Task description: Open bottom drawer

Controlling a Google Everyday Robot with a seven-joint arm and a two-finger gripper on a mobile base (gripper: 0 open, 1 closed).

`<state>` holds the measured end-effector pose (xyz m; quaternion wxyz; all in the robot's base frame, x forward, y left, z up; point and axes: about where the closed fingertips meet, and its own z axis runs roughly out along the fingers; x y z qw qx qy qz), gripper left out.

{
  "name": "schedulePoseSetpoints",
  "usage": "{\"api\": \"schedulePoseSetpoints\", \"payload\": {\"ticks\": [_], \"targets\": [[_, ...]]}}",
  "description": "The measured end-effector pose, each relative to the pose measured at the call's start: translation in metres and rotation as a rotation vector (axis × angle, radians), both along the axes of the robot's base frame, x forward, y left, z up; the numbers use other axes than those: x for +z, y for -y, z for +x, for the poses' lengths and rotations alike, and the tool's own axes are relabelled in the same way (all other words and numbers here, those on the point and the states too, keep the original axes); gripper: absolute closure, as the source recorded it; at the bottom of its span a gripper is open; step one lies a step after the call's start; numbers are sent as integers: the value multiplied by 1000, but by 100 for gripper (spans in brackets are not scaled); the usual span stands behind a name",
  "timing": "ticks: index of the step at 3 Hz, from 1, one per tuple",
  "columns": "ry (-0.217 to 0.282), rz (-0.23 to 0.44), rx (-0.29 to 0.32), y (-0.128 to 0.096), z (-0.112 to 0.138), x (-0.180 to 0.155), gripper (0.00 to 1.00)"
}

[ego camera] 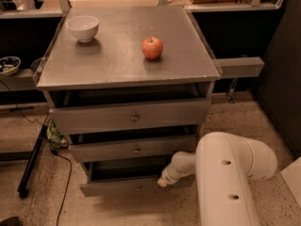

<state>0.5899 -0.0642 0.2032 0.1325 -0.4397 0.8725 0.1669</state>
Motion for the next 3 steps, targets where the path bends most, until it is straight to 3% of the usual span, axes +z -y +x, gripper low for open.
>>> {"api": "schedulePoseSetpoints", "payload": {"ticks": [3], "targets": [[-23, 4, -5, -1, 0, -1, 100]]}}
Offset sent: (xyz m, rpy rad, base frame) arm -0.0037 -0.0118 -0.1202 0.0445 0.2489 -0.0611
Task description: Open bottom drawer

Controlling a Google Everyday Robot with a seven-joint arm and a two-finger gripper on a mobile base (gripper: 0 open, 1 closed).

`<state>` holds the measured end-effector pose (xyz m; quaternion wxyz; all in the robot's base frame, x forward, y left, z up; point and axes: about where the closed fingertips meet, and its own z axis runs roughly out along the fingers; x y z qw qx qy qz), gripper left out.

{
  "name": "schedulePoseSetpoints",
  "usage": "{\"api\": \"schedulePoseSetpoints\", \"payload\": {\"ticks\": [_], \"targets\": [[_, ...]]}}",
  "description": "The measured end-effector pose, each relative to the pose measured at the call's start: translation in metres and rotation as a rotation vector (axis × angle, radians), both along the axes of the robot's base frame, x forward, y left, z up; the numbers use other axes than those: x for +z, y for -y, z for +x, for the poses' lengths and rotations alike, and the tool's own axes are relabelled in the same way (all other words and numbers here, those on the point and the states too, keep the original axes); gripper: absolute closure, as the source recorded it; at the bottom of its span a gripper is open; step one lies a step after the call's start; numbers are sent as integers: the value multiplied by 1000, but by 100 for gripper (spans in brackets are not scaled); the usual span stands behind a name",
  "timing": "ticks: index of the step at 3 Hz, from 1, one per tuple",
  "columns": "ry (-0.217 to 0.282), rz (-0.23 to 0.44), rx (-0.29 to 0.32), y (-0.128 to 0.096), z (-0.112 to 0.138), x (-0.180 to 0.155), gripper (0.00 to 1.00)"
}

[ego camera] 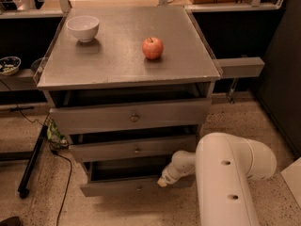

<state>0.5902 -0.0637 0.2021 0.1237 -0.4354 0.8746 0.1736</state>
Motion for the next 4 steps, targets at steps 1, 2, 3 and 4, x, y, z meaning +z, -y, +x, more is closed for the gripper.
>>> {"api": "schedulePoseSetpoints", "payload": {"ticks": [1, 2, 3, 4], "targets": [[-12, 10, 1, 0, -3, 0, 100], [-12, 10, 1, 0, -1, 1, 100], [-3, 25, 3, -2, -1, 7, 100], [-2, 26, 2, -2, 0, 8, 100]]}}
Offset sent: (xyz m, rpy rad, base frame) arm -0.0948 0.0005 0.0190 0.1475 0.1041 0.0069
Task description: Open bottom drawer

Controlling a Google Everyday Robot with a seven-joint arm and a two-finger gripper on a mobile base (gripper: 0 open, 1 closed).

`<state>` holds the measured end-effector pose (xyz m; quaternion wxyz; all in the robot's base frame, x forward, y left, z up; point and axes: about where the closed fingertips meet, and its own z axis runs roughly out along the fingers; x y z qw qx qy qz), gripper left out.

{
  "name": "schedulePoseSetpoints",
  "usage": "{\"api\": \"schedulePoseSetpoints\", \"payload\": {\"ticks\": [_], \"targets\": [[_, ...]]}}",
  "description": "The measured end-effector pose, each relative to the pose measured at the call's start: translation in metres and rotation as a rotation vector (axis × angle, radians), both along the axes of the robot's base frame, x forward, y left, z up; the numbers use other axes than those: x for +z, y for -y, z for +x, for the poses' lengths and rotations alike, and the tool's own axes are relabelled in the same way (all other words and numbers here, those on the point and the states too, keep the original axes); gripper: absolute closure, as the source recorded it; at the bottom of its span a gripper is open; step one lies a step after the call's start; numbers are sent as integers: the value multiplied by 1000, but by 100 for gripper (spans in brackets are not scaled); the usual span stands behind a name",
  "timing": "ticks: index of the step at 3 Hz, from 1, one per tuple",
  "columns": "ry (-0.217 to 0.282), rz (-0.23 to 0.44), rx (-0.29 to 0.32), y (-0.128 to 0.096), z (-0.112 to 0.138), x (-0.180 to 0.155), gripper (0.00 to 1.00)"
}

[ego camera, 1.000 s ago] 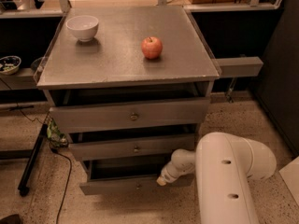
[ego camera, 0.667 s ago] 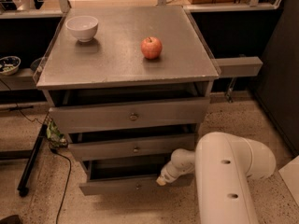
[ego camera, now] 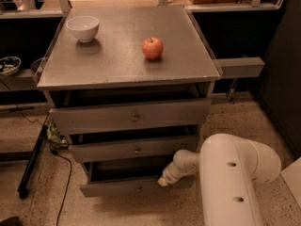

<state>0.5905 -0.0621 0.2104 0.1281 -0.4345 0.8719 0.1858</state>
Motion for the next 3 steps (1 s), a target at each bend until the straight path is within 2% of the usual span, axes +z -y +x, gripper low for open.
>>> {"api": "schedulePoseSetpoints", "payload": {"ticks": [1, 2, 3], "targets": [[-5, 13, -2, 1, -6, 1, 100], [-5, 13, -2, 3, -3, 4, 81], [-5, 13, -2, 3, -3, 4, 58]]}}
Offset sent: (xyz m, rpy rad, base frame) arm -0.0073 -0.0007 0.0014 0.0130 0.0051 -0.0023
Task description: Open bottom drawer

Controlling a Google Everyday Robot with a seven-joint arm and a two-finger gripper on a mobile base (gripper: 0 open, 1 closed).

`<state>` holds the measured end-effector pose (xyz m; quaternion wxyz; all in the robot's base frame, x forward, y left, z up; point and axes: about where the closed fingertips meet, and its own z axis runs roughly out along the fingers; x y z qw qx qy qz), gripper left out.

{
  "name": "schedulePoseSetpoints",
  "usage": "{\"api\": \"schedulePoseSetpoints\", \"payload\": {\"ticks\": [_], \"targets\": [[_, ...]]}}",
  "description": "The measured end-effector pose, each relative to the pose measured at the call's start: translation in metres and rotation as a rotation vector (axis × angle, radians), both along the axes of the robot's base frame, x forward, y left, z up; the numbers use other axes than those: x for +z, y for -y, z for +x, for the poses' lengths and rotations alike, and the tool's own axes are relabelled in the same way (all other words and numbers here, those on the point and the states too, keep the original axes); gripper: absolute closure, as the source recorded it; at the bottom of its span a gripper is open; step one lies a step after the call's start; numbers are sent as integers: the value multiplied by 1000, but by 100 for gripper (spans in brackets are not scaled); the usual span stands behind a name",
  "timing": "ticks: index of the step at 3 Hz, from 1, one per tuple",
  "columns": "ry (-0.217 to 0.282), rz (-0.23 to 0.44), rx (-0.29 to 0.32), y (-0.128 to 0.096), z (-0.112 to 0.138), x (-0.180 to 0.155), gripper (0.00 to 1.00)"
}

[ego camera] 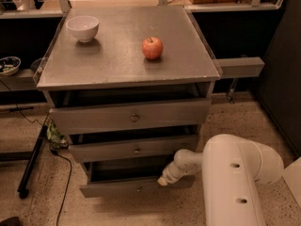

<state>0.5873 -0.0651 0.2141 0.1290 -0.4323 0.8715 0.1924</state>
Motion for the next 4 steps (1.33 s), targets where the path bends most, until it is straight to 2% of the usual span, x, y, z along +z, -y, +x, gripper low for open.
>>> {"api": "schedulePoseSetpoints", "payload": {"ticks": [1, 2, 4], "targets": [[0, 0, 0, 0, 0, 0, 27], [0, 0, 0, 0, 0, 0, 4], [-3, 2, -1, 0, 2, -2, 0]]}}
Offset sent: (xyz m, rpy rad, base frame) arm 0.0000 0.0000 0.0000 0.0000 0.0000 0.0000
